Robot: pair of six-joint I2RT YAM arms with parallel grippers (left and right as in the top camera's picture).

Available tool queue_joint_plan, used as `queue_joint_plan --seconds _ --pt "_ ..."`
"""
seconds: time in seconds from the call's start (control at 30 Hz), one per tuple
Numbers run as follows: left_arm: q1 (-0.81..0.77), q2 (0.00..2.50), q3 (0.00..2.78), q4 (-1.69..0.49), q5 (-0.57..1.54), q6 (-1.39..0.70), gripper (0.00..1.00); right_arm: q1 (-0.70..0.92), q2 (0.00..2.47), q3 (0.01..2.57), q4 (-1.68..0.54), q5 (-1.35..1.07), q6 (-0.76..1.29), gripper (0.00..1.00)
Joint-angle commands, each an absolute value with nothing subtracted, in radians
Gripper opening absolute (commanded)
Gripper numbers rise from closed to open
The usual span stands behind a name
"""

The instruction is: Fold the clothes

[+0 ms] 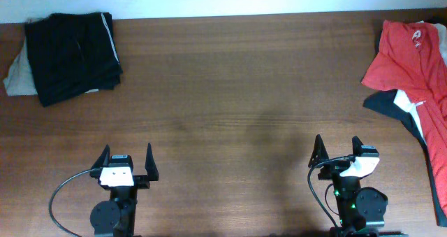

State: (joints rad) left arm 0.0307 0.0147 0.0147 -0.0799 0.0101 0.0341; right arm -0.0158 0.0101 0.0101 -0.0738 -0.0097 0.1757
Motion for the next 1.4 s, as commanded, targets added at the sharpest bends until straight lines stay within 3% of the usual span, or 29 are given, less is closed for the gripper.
queue_joint_plan --seconds 0.0,0.8,0.97,1.13,1.27,1.37 --pt "0.036 0.006 0.009 -0.083 -0.001 0.046 0.99 -0.007 0.004 0.006 -0.079 -0.022 0.165 0.99" --pt "0.036 0.006 0.009 -0.083 -0.001 0.046 0.99 -0.006 0.004 0.006 -0.071 -0.031 0.176 0.99" --pt "0.036 0.006 0.009 -0.083 -0.001 0.046 0.99 -0.007 0.004 0.006 -0.056 -0.275 0.535 0.99" --pt "0.036 0.006 0.009 -0.083 -0.001 0.046 0.99 -0.007 0.004 0.006 -0.024 -0.424 0.611 0.99" --pt "0.036 0.006 0.009 -0.083 -0.001 0.046 0.99 -0.007 0.004 0.007 0.18 -0.346 0.551 0.99" --pt "0.036 0.006 0.009 -0.083 -0.001 0.046 0.99 -0.007 0.03 0.052 0.191 -0.192 0.483 0.99"
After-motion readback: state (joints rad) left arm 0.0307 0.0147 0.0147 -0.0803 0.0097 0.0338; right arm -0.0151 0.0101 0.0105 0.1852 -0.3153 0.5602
